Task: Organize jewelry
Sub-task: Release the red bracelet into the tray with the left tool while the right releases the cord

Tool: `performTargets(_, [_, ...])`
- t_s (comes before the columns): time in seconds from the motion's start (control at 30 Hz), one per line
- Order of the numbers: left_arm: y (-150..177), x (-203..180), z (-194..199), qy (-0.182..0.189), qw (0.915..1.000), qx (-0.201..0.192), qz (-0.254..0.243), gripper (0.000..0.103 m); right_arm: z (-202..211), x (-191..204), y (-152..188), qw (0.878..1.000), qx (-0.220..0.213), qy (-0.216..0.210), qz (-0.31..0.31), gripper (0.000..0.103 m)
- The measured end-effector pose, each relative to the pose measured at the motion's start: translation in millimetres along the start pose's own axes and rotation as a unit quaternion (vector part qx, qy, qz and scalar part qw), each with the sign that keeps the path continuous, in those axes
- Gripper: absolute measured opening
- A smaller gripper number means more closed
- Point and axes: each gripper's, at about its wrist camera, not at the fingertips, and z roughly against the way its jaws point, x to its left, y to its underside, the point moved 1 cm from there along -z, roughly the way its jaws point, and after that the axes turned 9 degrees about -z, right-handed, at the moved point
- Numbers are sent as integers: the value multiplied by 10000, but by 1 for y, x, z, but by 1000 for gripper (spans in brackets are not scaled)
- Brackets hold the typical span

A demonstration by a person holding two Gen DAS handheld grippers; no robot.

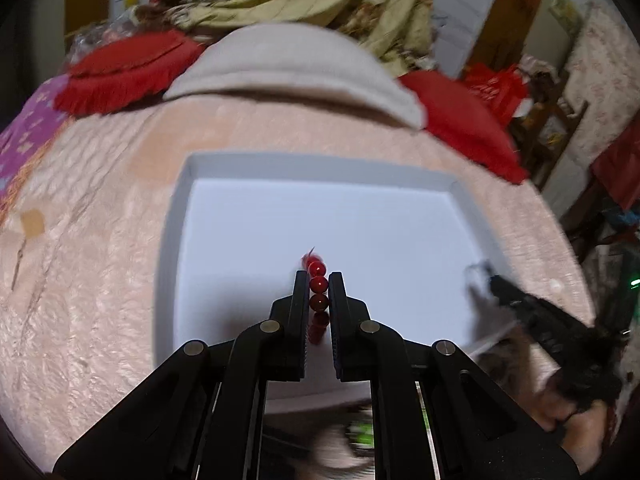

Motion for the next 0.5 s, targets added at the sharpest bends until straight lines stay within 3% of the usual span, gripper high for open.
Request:
performTargets(0.23, [16, 13, -5, -519, 9984, 132, -201, 8, -17, 13, 9, 9991, 277, -200, 245, 3])
performTargets(0.33, [19, 12, -2, -714, 9966, 73, -400, 16, -20, 19, 10, 9986, 326, -246, 328, 4])
performTargets(0.37, [19, 12, -1, -790, 9957, 27, -477, 26, -20, 21, 12, 9985, 339, -274, 337, 5])
performTargets(0.4, [20, 12, 2, -843, 9950, -17, -530, 37, -20, 21, 12, 9983, 343, -307, 347, 10])
performTargets(0.47, [20, 14, 7, -857, 9947, -91, -559, 48, -16, 23, 12, 9985, 282, -319, 351, 30])
performTargets(0.5, [19, 17, 9, -849, 9947, -126, -559, 48, -11, 23, 12, 9988, 159, -291, 349, 45])
